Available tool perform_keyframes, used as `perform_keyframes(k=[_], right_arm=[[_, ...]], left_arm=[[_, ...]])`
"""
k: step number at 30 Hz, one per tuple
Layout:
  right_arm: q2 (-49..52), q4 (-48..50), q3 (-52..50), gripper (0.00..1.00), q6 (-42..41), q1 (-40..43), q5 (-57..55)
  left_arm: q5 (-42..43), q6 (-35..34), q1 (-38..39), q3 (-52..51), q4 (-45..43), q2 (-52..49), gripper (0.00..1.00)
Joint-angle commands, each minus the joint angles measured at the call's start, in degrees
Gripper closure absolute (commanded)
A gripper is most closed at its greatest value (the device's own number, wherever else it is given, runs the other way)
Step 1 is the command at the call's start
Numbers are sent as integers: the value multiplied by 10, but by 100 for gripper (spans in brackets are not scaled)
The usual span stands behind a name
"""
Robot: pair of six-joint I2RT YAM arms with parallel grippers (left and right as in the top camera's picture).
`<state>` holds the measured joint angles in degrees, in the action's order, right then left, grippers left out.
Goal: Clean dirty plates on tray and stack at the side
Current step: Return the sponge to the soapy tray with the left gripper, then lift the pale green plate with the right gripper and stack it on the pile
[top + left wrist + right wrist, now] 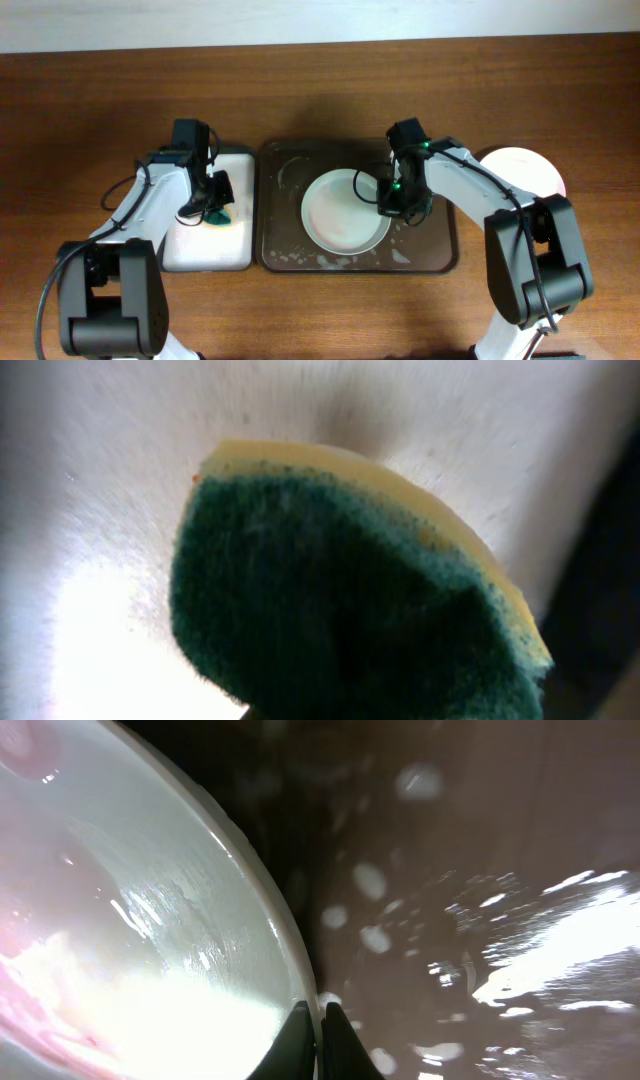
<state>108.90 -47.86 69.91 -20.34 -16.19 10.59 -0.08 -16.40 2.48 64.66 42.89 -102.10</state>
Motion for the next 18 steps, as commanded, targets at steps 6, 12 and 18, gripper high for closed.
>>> perform_keyframes(k=[6, 12, 18], right_arm=[[-138, -29, 51, 96, 40, -13, -300], [-184, -21, 51, 96, 40, -110, -541], [-184, -8, 51, 96, 40, -229, -651]], left_arm=[[35, 84, -2, -82, -142, 4, 75], [33, 84, -2, -66, -147, 12, 28], [33, 84, -2, -56, -87, 69, 0]])
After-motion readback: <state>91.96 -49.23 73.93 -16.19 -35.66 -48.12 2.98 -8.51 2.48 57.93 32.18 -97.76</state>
